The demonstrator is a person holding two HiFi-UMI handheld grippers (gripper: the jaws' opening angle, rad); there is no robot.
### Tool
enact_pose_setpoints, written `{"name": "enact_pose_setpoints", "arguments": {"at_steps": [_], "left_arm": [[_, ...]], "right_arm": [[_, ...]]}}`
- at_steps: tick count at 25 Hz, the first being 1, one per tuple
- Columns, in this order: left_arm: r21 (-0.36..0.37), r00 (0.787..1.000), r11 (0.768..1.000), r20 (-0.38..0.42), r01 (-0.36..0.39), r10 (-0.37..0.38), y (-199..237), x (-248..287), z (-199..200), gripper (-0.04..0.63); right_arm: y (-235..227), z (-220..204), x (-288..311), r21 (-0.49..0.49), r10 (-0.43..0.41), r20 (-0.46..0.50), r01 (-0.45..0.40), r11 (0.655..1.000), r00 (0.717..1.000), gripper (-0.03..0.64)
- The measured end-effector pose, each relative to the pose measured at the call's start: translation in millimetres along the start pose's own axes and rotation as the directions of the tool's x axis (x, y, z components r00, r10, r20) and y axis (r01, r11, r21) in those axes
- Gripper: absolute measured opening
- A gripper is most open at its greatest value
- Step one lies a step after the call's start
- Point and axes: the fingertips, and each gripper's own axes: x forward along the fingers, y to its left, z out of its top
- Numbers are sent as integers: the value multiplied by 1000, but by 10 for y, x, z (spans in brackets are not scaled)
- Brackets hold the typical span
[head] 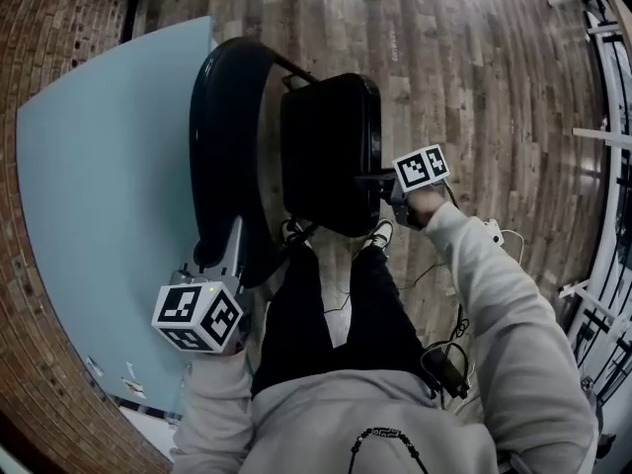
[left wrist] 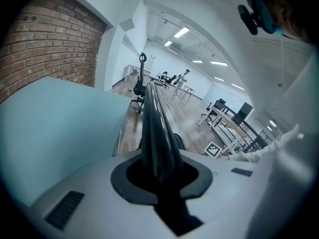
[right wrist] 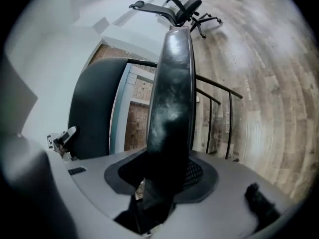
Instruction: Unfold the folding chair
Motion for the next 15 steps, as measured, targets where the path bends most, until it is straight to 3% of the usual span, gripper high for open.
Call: {"name": "enact_pose_setpoints", "arguments": {"at_steps": [8,15], "left_arm": [[-104,999,994,-27,32,-35,-413,397,-304,77],[-174,998,983,-35,54,-61,-360,669,-632,74]], "right_arm": [[-1124,-325,-666,10,222,53,-223,975,974,158],[-2040,-549,-831,-15,412,98,-413,911,906,161]]}}
